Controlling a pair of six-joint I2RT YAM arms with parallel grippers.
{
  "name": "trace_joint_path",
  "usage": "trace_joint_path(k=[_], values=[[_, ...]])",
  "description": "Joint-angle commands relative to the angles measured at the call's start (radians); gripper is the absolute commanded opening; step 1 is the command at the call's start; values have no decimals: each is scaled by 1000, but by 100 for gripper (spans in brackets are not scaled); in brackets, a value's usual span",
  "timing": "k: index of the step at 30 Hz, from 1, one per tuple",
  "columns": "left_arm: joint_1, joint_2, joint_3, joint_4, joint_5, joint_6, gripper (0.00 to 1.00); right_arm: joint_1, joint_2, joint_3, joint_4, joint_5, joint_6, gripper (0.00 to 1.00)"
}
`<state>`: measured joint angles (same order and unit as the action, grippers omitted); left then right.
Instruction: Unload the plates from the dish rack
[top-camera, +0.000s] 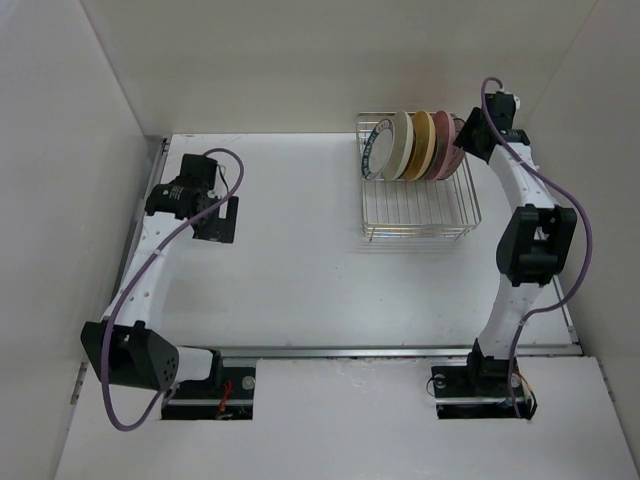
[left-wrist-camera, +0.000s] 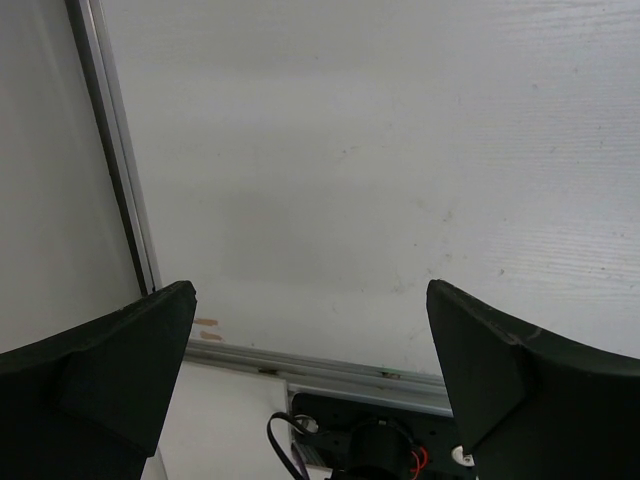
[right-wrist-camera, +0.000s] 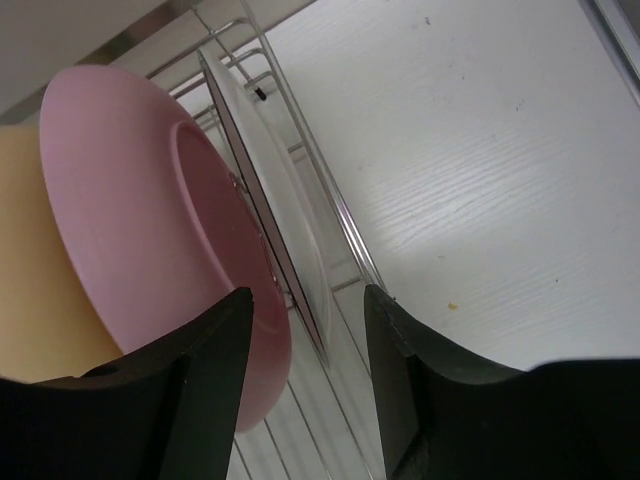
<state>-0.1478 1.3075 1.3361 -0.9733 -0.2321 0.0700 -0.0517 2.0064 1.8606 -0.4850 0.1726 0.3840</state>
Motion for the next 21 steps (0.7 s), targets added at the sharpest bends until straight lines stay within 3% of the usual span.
trace_joint_path(k=[1,6,10,14,21], values=[[5,6,43,-22,-4,-3,100,1,43,109,40,40,0,54],[5,30,43,-22,-15,-3,100,1,106,127,49,70,9,44],[5,39,52,-31,-15,-3,100,1,105,118,49,114,-13,16],[5,29,52,-31,-15,-3,100,15,20,89,71,226,-101,3],[5,-4,52,-41,42,7,100,107,-164,87,129,441,-292,0]])
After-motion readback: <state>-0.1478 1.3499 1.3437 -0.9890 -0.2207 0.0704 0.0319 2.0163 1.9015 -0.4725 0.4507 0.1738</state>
